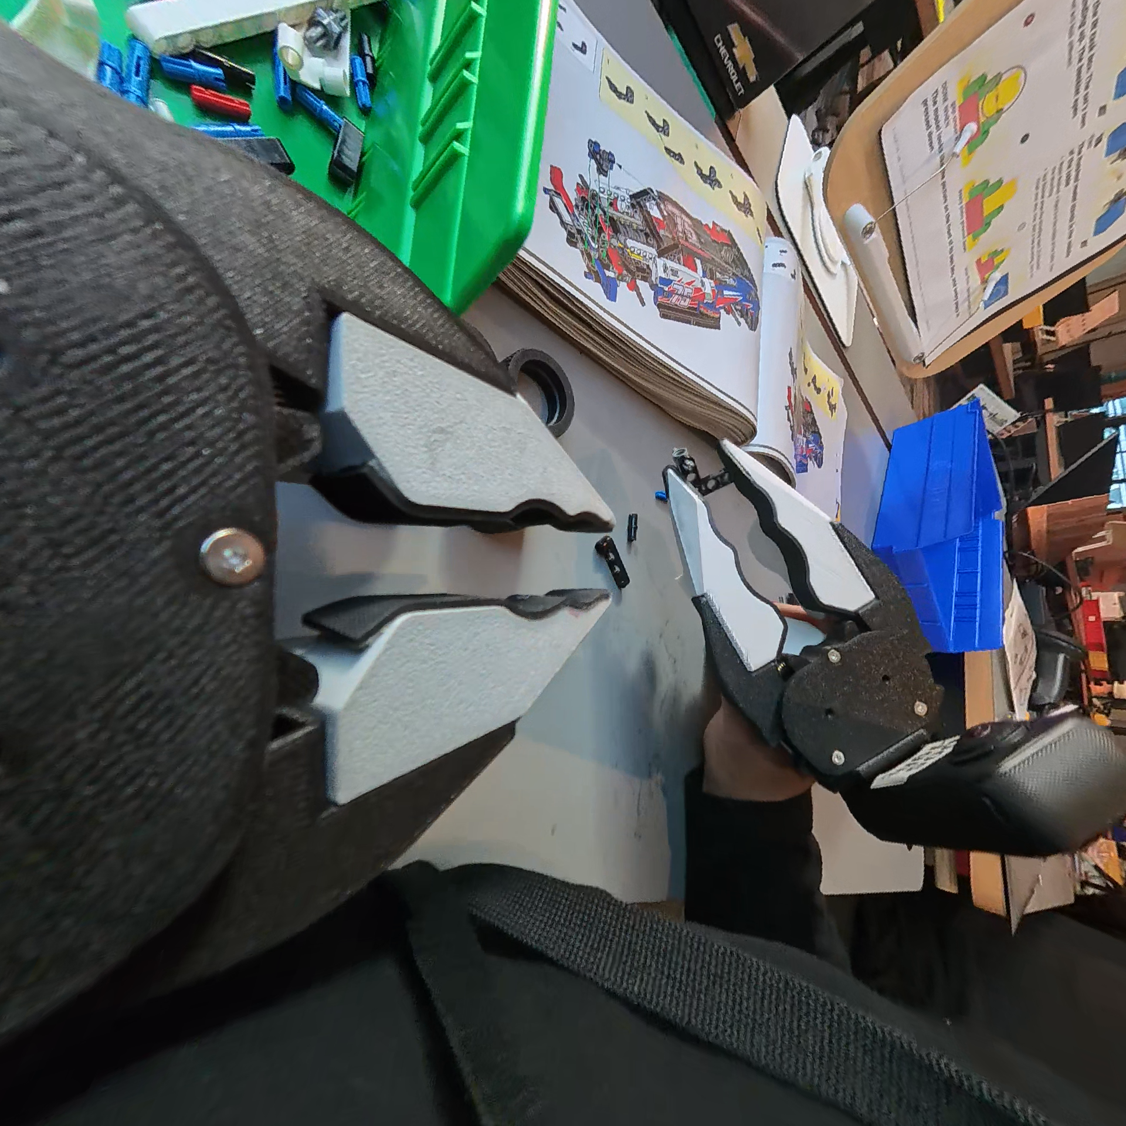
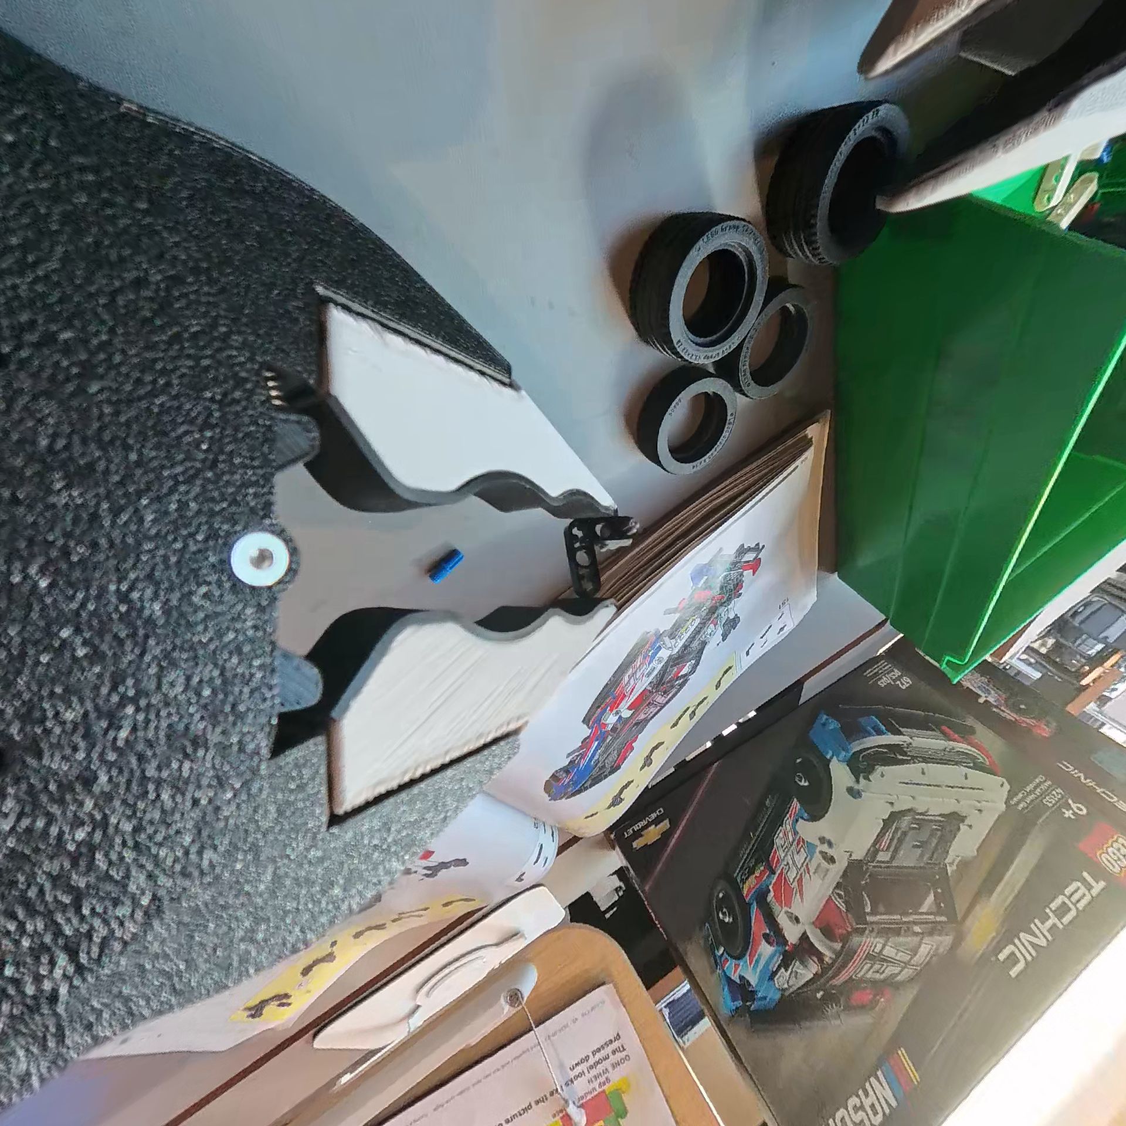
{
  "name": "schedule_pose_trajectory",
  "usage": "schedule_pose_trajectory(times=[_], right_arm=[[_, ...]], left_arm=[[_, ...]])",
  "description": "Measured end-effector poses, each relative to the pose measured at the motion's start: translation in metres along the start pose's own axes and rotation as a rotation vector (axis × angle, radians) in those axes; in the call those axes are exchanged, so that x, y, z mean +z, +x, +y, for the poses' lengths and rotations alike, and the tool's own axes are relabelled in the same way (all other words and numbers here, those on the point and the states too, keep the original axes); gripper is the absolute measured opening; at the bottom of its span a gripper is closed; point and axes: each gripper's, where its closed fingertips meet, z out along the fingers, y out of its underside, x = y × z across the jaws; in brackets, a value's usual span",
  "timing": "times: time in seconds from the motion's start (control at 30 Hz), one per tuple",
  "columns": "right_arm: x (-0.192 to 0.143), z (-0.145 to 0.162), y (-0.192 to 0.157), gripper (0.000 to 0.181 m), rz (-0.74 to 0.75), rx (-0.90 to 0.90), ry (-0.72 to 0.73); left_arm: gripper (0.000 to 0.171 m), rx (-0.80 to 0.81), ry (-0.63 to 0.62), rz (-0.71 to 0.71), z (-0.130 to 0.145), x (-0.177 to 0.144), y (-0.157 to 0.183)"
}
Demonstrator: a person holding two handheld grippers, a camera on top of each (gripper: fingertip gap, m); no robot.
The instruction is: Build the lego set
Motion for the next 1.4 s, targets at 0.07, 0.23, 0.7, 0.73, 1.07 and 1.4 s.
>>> schedule_pose_trajectory(times=[0.07, 0.23, 0.7, 0.73, 1.07, 1.4], right_arm=[[0.001, 0.001, 0.001, 0.025, -0.001, 0.002, -0.003], [0.001, 0.000, -0.001, 0.025, -0.003, -0.014, -0.002], [0.001, 0.000, -0.005, 0.025, -0.031, 0.016, -0.003], [0.000, -0.001, -0.005, 0.025, -0.036, 0.028, 0.004], [-0.013, -0.011, -0.015, 0.025, -0.099, 0.068, 0.057], [-0.005, -0.009, -0.039, 0.025, -0.148, -0.067, 0.013]], left_arm=[[0.017, 0.003, -0.009, 0.011, 0.001, 0.001, 0.001], [0.019, -0.001, -0.029, 0.036, 0.003, 0.005, 0.002], [0.020, 0.034, -0.045, 0.044, 0.005, 0.007, 0.007], [0.019, 0.034, -0.039, 0.039, 0.005, 0.006, 0.006], [0.022, -0.063, -0.013, -0.016, 0.002, 0.004, -0.010], [0.027, 0.035, -0.061, -0.054, 0.007, 0.008, -0.004]])
